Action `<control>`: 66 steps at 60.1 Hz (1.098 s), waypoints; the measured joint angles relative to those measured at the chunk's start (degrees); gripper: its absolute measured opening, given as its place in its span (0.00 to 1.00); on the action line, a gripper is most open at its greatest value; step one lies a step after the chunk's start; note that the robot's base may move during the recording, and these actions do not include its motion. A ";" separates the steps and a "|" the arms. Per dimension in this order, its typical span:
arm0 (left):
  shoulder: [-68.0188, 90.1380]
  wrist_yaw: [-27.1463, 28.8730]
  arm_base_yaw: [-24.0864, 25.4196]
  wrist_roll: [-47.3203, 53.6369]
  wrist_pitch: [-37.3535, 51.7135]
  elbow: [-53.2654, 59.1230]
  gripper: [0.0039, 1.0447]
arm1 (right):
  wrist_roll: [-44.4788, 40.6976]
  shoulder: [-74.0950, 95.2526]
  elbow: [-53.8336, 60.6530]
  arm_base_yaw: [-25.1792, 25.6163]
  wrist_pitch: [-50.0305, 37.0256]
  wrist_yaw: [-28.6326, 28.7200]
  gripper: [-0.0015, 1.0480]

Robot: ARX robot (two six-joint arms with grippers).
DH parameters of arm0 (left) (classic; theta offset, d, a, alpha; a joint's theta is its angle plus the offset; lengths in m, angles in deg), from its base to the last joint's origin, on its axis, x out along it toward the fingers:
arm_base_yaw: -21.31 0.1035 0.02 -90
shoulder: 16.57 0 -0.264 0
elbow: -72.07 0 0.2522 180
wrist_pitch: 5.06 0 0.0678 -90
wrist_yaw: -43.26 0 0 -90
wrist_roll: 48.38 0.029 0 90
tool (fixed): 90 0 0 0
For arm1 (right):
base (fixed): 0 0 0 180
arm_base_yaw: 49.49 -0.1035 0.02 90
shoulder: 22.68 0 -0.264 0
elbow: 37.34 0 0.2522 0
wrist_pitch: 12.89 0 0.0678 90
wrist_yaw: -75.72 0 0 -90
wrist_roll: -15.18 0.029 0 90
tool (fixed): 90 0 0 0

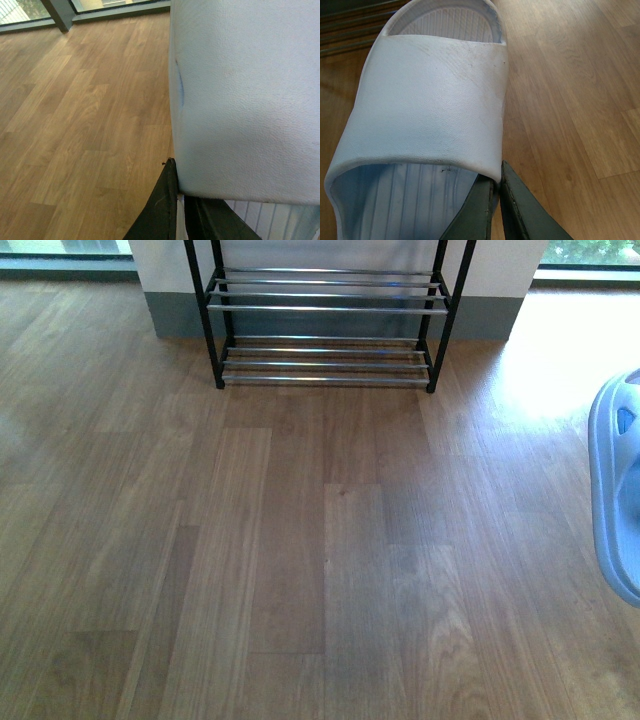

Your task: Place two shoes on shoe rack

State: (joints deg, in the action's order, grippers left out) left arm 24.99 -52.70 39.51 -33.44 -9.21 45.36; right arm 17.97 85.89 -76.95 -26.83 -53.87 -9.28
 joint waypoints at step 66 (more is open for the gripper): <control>-0.07 0.15 -0.13 -0.07 -0.11 0.13 0.02 | -0.02 -0.04 0.02 -0.26 0.02 0.20 0.02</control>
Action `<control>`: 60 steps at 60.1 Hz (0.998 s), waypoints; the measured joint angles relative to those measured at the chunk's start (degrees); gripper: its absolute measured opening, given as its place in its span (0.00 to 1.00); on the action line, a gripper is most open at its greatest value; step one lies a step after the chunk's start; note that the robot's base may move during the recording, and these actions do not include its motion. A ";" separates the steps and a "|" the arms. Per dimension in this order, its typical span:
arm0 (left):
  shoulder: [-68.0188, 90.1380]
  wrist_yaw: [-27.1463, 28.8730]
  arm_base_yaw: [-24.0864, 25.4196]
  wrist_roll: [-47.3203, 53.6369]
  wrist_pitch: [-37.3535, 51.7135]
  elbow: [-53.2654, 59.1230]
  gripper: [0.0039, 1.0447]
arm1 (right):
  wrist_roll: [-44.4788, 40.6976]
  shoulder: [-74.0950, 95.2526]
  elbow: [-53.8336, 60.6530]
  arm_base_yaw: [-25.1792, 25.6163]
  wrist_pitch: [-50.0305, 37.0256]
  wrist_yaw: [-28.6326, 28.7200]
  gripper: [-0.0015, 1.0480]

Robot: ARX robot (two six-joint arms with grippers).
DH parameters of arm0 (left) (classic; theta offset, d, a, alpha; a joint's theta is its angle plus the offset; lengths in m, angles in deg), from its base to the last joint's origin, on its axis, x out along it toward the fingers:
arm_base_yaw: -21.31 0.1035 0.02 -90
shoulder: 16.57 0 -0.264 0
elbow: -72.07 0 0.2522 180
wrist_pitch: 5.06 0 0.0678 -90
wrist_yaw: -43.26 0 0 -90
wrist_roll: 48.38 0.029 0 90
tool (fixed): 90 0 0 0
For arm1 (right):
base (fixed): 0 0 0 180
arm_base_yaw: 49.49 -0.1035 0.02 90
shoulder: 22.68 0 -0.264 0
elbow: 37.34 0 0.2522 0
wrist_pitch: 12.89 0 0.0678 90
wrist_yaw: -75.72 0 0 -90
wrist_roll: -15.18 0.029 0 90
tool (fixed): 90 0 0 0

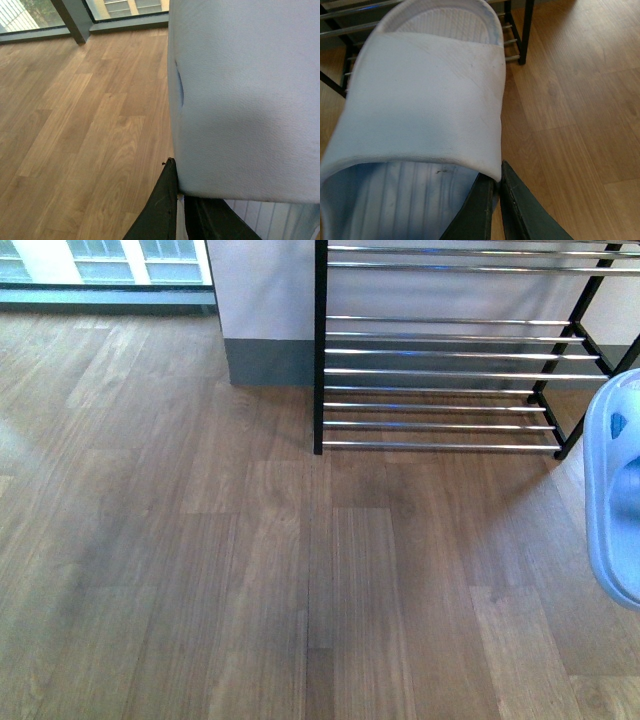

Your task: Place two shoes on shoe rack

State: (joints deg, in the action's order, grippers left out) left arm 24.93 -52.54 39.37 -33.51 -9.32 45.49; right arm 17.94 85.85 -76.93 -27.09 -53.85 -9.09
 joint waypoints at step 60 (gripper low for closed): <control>0.09 -0.15 -0.02 0.00 0.00 0.00 0.02 | 0.00 -0.02 -0.02 0.11 0.00 -0.02 0.02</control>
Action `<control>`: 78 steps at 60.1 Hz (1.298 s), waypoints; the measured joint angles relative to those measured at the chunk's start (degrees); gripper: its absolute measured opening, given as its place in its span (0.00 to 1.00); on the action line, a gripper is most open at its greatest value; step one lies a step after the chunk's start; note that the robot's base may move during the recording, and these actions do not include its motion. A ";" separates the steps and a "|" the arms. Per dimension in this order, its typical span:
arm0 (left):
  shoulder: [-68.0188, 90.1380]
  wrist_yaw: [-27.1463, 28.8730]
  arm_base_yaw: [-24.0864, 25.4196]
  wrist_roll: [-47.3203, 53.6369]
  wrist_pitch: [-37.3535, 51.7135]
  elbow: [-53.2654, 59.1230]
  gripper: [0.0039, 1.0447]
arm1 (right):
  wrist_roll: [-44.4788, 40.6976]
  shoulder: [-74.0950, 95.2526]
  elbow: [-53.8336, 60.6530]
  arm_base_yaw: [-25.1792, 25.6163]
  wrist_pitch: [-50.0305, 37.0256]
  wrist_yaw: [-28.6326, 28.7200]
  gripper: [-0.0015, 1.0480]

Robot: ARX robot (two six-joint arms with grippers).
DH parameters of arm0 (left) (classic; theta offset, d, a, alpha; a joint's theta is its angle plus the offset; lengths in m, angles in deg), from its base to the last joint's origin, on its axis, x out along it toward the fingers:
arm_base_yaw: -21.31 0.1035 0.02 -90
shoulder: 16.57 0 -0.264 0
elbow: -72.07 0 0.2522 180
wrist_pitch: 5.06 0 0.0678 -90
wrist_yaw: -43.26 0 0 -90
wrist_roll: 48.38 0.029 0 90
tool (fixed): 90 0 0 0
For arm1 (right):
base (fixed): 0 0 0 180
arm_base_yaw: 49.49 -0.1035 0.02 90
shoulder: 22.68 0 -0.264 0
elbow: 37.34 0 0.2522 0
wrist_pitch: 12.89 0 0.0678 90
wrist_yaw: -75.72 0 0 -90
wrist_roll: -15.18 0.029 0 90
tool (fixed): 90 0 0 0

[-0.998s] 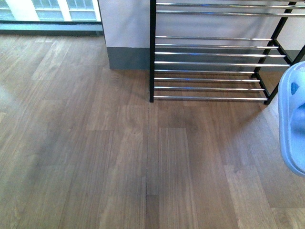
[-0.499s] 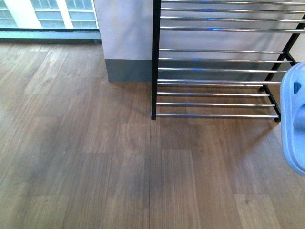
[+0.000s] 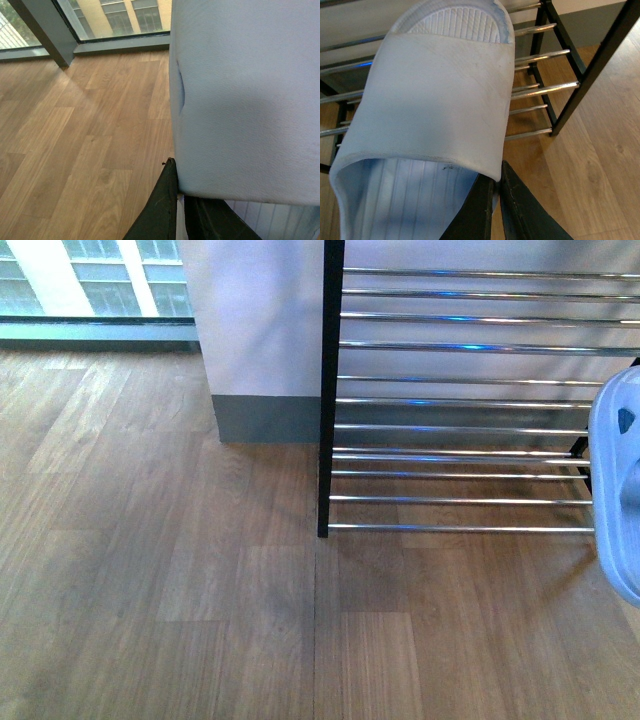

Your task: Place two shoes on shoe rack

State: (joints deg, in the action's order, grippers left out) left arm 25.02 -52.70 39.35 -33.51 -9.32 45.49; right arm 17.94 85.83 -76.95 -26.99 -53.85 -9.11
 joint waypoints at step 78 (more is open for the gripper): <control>-0.07 0.09 0.02 0.00 0.00 0.00 0.02 | 0.02 0.00 0.00 0.04 0.00 -0.02 0.02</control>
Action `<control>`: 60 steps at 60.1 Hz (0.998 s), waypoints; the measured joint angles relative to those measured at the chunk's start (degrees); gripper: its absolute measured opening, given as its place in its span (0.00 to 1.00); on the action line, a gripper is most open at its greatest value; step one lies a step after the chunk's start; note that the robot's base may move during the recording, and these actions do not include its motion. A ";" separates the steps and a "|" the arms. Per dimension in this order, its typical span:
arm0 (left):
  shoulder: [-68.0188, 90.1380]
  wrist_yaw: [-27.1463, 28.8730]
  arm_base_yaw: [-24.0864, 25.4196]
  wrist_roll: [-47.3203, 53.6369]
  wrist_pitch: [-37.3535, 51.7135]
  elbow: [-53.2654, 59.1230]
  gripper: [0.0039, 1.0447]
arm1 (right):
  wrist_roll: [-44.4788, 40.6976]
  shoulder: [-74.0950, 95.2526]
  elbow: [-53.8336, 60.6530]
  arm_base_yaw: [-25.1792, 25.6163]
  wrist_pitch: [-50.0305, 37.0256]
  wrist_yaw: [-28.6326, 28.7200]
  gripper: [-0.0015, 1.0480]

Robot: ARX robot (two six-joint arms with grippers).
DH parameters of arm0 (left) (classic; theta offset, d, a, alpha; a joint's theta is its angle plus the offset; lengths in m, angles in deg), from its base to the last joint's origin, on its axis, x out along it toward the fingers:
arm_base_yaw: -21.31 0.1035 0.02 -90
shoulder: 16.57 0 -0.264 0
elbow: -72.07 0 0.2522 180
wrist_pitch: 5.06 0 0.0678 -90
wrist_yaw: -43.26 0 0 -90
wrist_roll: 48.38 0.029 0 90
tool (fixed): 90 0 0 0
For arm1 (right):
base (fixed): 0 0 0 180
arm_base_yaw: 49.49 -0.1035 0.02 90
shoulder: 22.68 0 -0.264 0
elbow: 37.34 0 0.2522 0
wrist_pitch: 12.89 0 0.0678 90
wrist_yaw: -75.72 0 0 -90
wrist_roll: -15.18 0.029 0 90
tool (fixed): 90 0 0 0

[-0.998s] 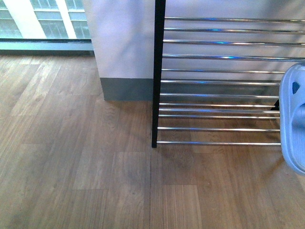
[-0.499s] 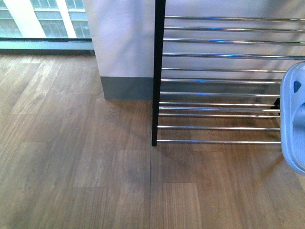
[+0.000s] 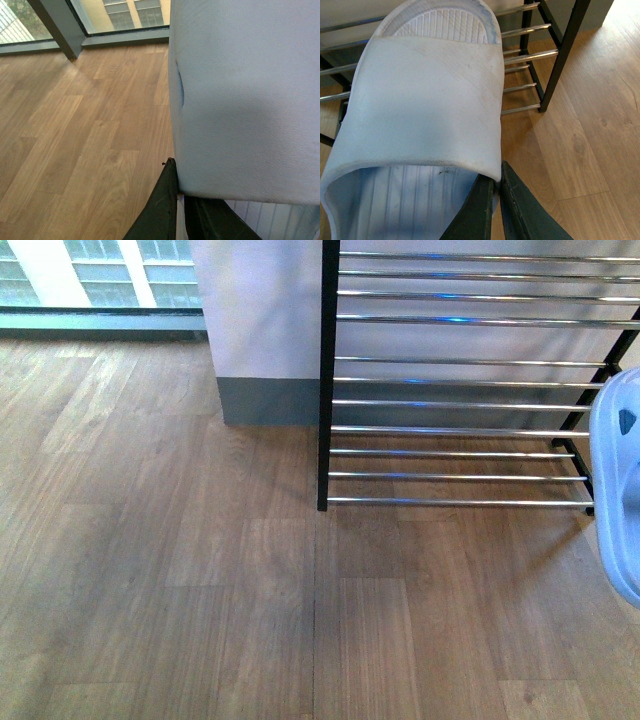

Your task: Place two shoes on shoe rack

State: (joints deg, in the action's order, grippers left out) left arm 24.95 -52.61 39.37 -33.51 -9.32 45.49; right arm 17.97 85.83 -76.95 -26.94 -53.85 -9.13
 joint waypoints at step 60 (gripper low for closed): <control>0.00 -0.04 0.00 -0.11 -0.04 0.04 0.02 | -0.02 -0.04 0.00 -0.02 0.00 0.00 0.02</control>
State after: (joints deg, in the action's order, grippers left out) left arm 24.95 -52.65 39.37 -33.62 -9.37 45.54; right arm 17.94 85.78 -76.95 -26.96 -53.85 -9.13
